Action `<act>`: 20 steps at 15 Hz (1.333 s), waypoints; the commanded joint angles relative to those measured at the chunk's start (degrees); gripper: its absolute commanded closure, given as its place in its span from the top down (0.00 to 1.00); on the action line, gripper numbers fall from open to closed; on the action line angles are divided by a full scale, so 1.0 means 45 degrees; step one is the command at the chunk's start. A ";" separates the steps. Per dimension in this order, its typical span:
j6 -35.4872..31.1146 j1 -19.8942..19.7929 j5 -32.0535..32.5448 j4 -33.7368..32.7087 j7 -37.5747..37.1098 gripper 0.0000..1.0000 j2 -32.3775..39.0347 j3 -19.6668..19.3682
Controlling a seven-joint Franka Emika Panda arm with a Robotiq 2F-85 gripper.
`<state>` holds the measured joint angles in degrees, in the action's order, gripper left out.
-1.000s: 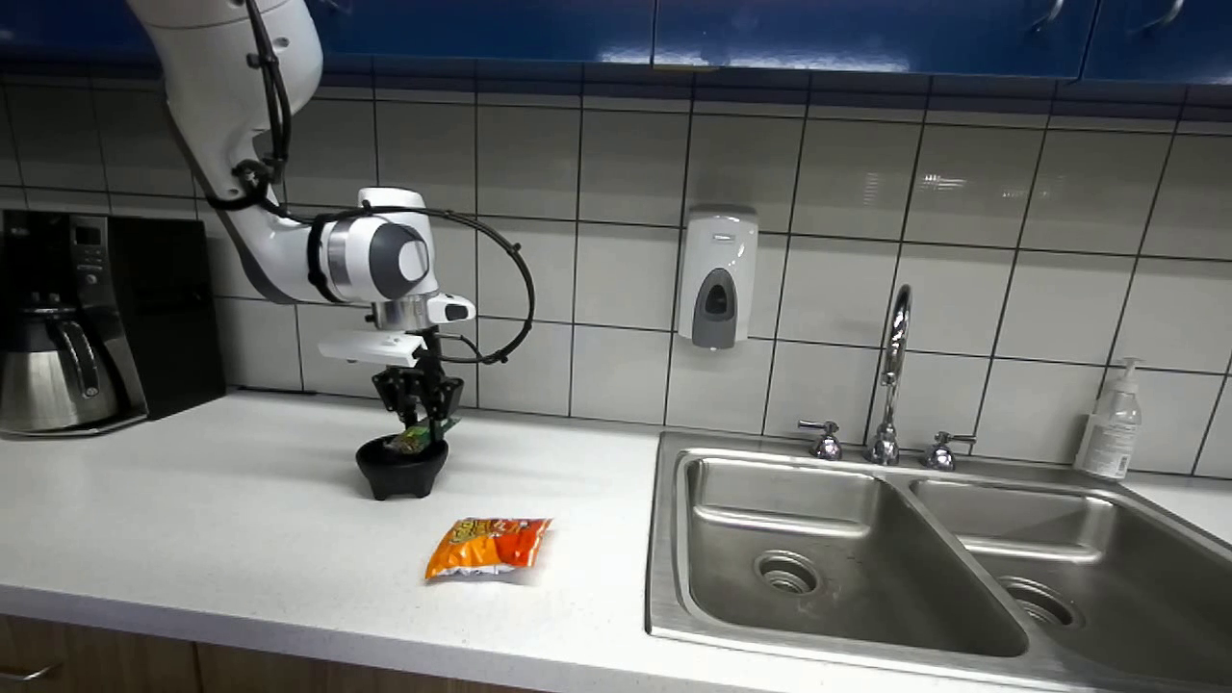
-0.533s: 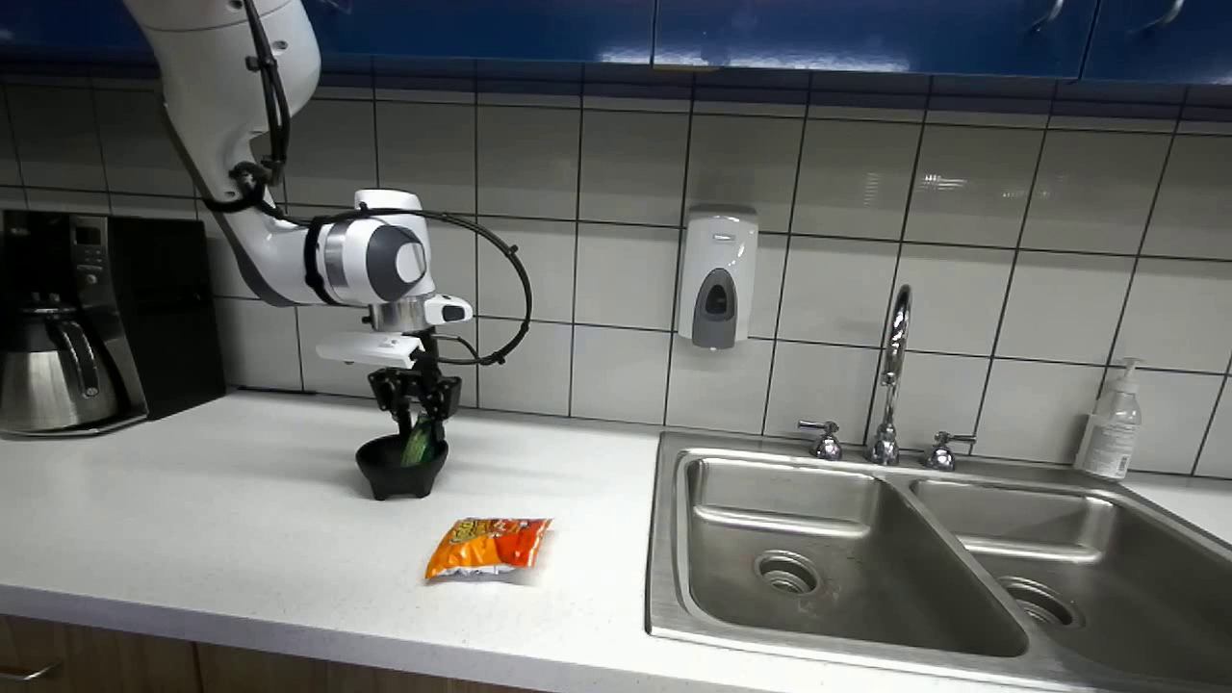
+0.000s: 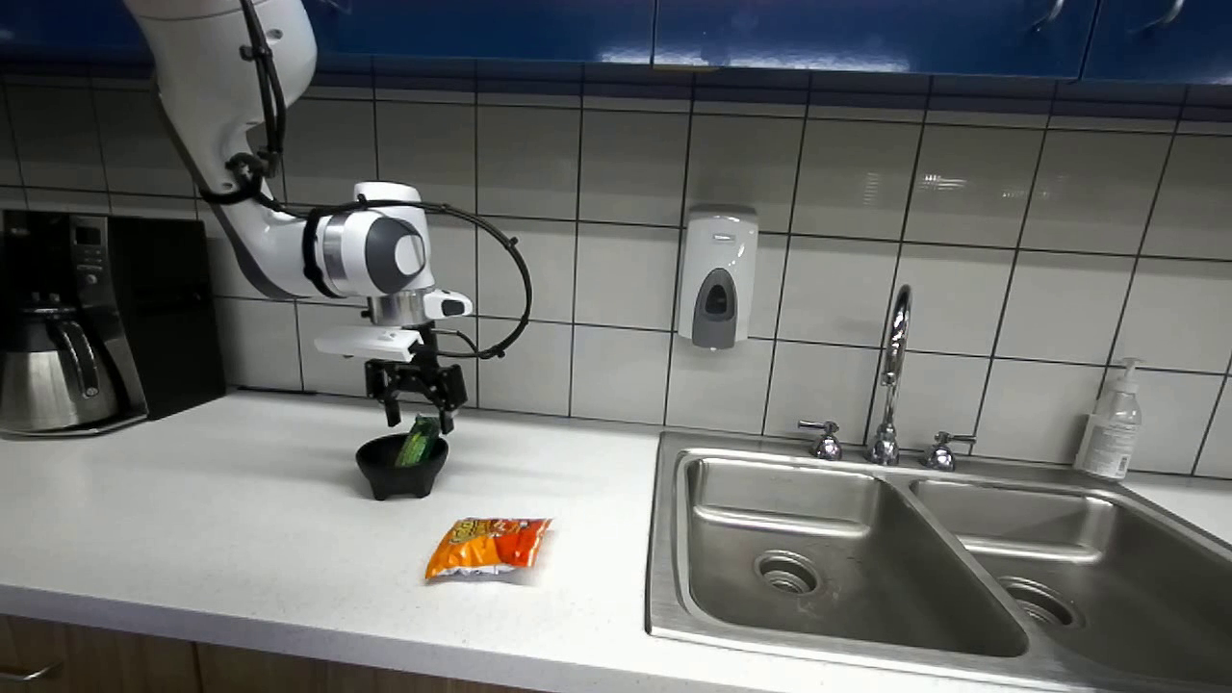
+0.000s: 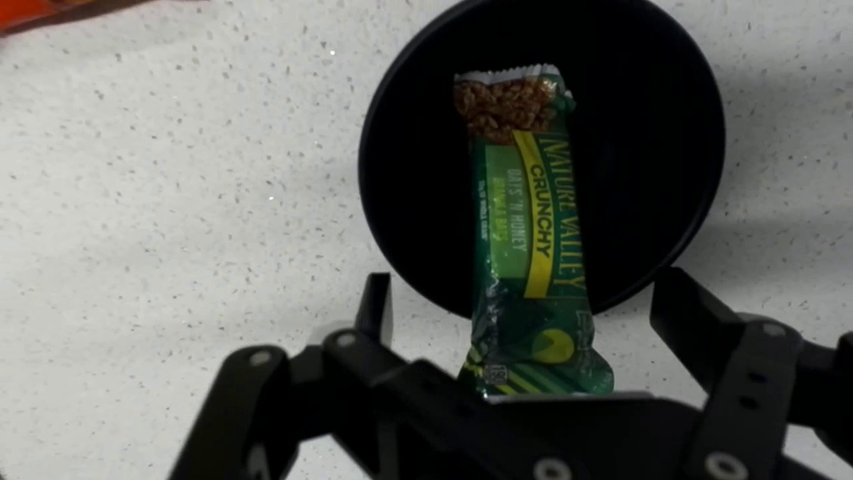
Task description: Place the object in the bowl
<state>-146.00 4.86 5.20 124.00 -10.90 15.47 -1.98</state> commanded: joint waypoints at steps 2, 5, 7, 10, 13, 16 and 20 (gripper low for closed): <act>0.1306 -0.0119 0.0083 0.1090 0.0076 1.00 -0.1732 0.0072; 0.1740 -0.0174 0.0197 0.1861 -0.0086 1.00 -0.2724 0.0084; 0.1960 -0.0273 0.0117 0.2432 -0.0084 1.00 -0.3425 0.0120; 0.2167 -0.0423 -0.0026 0.3346 -0.0024 1.00 -0.4454 0.0176; 0.2168 -0.0519 -0.0086 0.4441 0.0028 1.00 -0.5571 0.0244; 0.2191 -0.0566 -0.0087 0.5495 0.0069 1.00 -0.6674 0.0307; 0.2388 -0.0657 -0.0143 0.6351 0.0047 1.00 -0.7854 0.0351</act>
<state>-137.00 3.76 5.12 148.85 -10.88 -13.78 -1.94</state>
